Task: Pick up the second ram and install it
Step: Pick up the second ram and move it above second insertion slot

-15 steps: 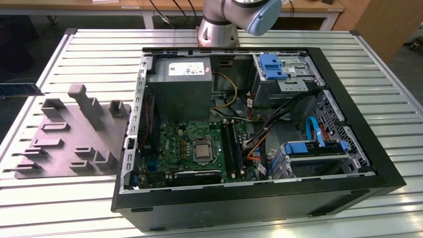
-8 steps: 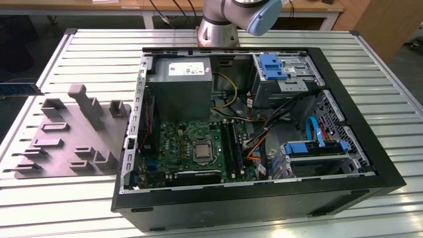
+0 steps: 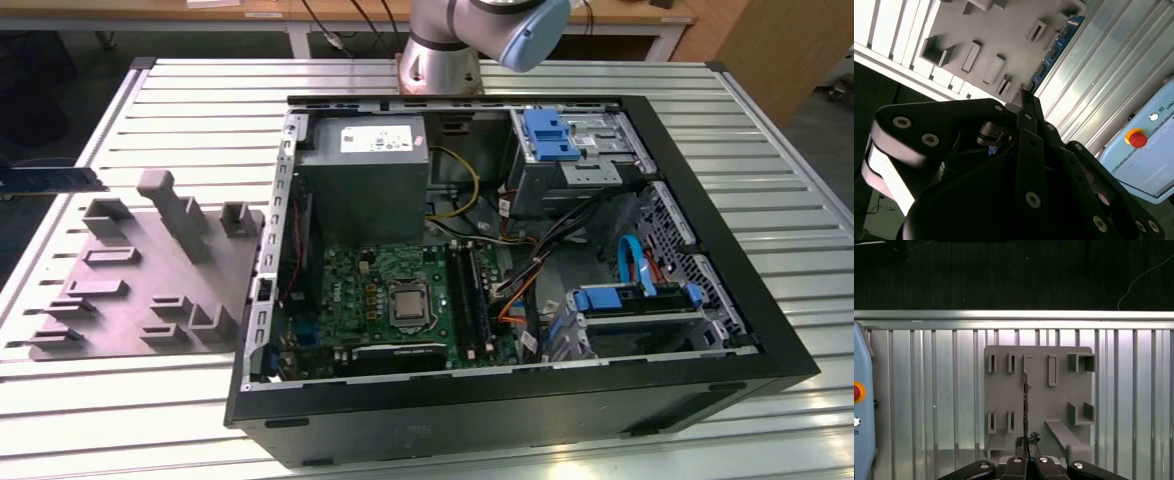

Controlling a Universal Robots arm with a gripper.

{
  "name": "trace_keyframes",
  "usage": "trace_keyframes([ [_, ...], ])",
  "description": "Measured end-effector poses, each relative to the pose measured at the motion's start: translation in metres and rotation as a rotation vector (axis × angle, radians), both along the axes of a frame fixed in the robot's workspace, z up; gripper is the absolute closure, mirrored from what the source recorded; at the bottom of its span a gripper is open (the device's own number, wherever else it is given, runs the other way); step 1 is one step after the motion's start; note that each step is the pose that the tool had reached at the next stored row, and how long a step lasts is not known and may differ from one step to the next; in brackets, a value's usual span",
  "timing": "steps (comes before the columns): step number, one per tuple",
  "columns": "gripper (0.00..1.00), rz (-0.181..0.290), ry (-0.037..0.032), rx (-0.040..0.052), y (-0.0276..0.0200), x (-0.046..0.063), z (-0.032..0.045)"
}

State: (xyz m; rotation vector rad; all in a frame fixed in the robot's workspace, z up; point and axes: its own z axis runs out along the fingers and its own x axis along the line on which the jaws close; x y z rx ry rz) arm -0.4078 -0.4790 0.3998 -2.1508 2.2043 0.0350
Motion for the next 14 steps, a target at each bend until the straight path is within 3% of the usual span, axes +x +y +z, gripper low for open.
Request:
trace_keyframes([
  [11,0.89,0.0,0.0193,0.0,-0.001,0.042,0.0],
  [14,0.89,0.0,0.0218,0.0,-0.0012,0.054,-0.0001],
])
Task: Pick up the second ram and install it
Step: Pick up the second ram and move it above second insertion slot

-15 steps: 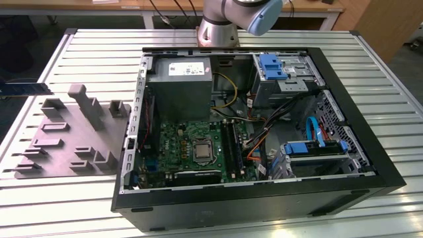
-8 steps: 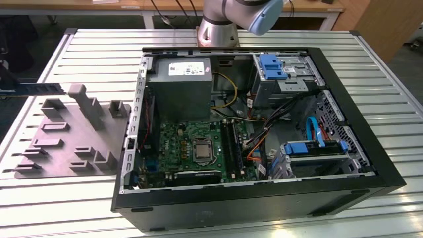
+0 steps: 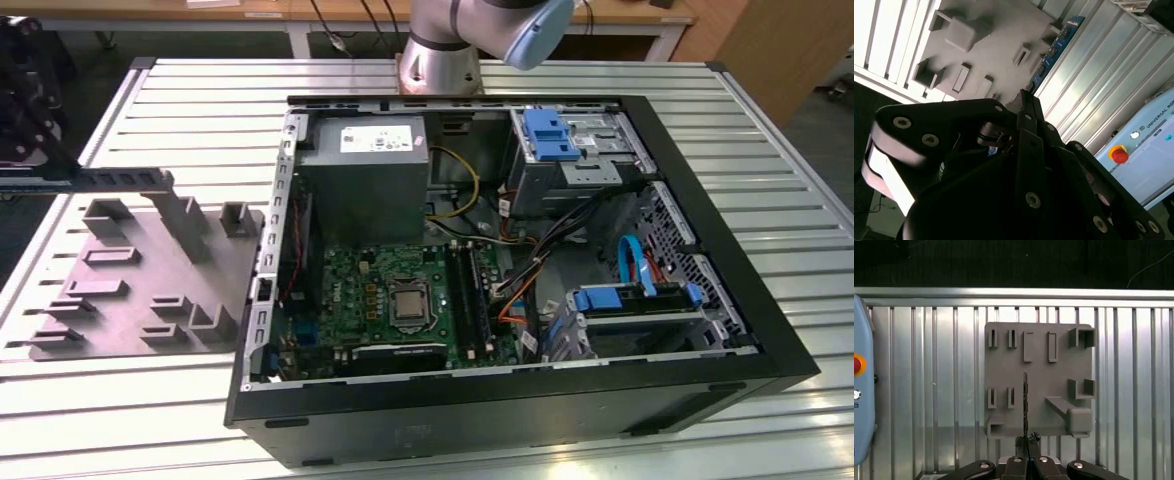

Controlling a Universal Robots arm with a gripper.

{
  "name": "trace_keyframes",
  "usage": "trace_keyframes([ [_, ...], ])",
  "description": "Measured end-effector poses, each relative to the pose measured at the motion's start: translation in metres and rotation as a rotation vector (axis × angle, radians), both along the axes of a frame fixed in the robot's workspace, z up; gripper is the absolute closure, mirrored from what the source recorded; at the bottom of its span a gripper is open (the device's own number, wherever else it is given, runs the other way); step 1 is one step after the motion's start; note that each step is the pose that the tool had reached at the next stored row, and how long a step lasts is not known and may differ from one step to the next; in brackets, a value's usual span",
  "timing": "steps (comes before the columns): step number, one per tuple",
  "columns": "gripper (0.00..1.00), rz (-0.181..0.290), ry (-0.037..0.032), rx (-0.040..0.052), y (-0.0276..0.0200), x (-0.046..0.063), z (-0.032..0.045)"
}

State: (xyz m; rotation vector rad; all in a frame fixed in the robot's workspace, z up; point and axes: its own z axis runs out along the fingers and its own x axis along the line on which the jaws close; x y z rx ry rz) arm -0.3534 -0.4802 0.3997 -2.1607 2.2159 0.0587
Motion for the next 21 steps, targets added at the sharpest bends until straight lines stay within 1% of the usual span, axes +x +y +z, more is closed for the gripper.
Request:
trace_keyframes([
  [9,0.89,0.0,0.0096,0.0,-0.0008,0.041,0.0],
  [21,0.89,0.0,0.0185,0.0,-0.0015,0.096,0.0],
])
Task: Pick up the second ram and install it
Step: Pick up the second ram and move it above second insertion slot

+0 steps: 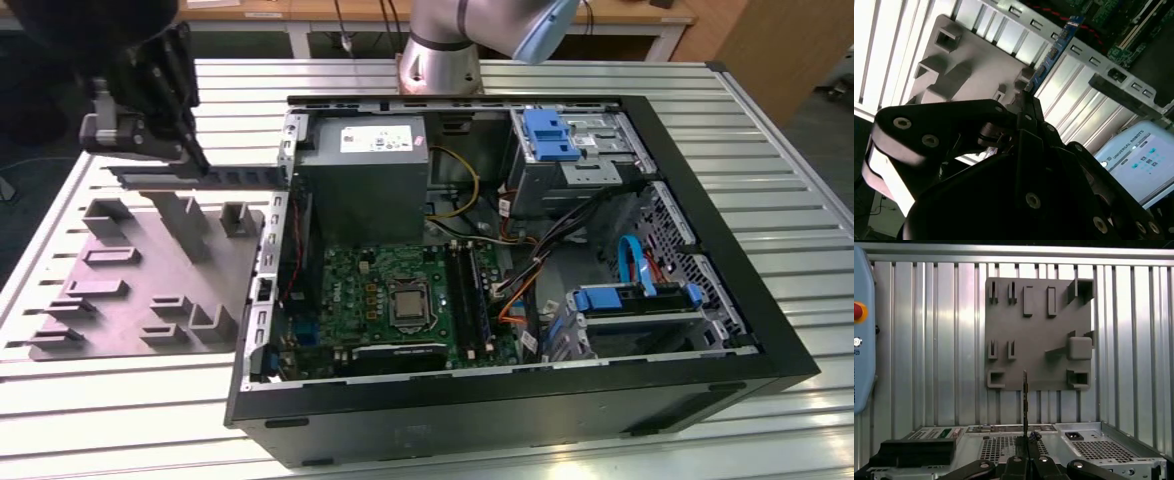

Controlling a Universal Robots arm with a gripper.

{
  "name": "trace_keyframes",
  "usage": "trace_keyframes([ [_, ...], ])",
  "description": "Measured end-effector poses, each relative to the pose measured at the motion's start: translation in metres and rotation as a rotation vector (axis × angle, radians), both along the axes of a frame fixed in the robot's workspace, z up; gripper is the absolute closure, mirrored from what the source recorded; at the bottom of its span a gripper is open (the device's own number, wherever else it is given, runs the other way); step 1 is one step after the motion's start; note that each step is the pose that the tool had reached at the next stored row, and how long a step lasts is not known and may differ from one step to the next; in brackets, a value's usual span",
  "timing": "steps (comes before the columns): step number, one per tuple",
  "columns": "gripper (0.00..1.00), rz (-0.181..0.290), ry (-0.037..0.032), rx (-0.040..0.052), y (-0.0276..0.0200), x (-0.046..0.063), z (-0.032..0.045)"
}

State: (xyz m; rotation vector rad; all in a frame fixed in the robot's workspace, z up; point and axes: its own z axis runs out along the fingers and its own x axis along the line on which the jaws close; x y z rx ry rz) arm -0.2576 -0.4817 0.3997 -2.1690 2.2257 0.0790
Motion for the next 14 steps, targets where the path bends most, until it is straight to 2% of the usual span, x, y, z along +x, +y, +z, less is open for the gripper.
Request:
trace_keyframes([
  [14,0.89,0.0,0.0085,0.0,-0.0005,0.064,0.0],
])
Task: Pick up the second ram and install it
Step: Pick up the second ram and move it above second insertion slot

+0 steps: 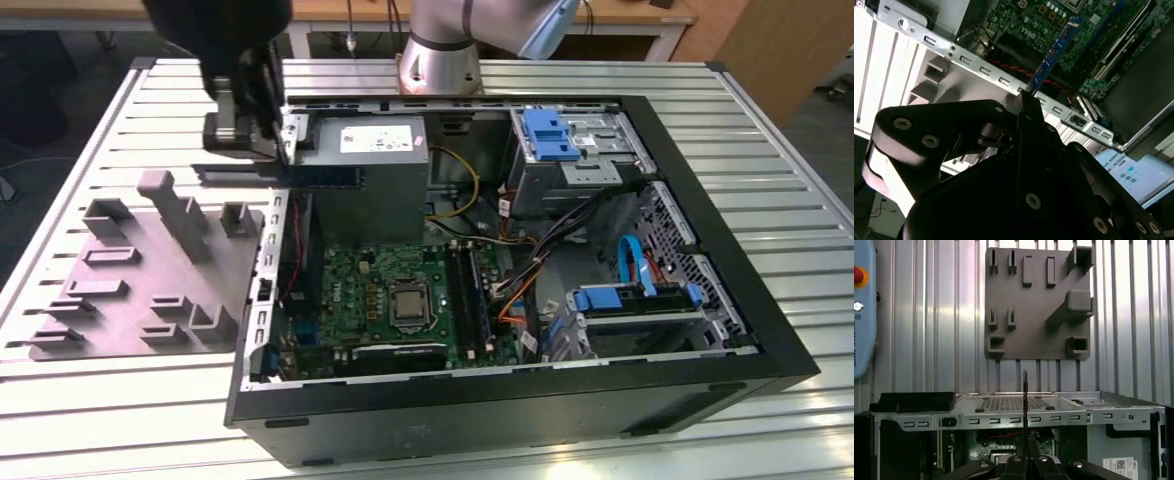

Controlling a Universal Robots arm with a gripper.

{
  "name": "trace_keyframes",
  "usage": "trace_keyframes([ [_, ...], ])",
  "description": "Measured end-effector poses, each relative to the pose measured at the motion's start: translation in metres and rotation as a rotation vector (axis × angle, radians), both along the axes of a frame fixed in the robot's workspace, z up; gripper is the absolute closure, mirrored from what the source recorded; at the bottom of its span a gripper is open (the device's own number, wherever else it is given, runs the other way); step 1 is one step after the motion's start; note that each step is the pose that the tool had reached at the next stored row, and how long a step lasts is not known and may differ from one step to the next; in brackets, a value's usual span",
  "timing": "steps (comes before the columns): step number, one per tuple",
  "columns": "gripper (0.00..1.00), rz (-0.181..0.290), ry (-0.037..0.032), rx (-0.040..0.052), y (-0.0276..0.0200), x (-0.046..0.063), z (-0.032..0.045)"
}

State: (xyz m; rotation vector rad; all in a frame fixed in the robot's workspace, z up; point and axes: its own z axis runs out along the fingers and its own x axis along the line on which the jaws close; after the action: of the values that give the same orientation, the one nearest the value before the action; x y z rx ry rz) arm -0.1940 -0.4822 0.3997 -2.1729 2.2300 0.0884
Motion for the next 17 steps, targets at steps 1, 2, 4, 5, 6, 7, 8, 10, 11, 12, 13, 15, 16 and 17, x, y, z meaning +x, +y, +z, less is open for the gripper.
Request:
trace_keyframes([
  [1,0.89,0.0,0.0004,0.0,0.0,0.004,0.0],
  [2,0.89,0.0,0.0008,0.0,0.0,0.009,0.0],
  [4,0.89,0.0,0.0016,0.0,0.0,0.018,0.0],
  [5,0.89,0.0,0.0022,0.0,0.0,0.023,0.0],
  [6,0.89,0.0,0.0026,0.0,0.0,0.027,0.0],
  [7,0.89,0.0,0.0031,0.0,-0.0001,0.032,-0.0001],
  [8,0.89,0.0,0.0035,0.0,0.0,0.036,-0.0001],
  [10,0.89,0.0,0.0044,0.0,-0.0001,0.046,-0.0001],
  [11,0.89,0.0,0.0047,0.0,-0.0001,0.05,0.0],
  [12,0.89,0.0,0.0048,0.0,0.0,0.055,-0.0001],
  [13,0.89,0.0,0.0049,0.0001,-0.0001,0.059,-0.0002],
  [15,0.89,0.0,0.0053,0.0,0.0,0.068,-0.0002],
  [16,0.89,0.0,0.0055,0.0,-0.0001,0.072,-0.0002],
  [17,0.89,0.0,0.0058,0.0,0.0,0.077,-0.0002],
])
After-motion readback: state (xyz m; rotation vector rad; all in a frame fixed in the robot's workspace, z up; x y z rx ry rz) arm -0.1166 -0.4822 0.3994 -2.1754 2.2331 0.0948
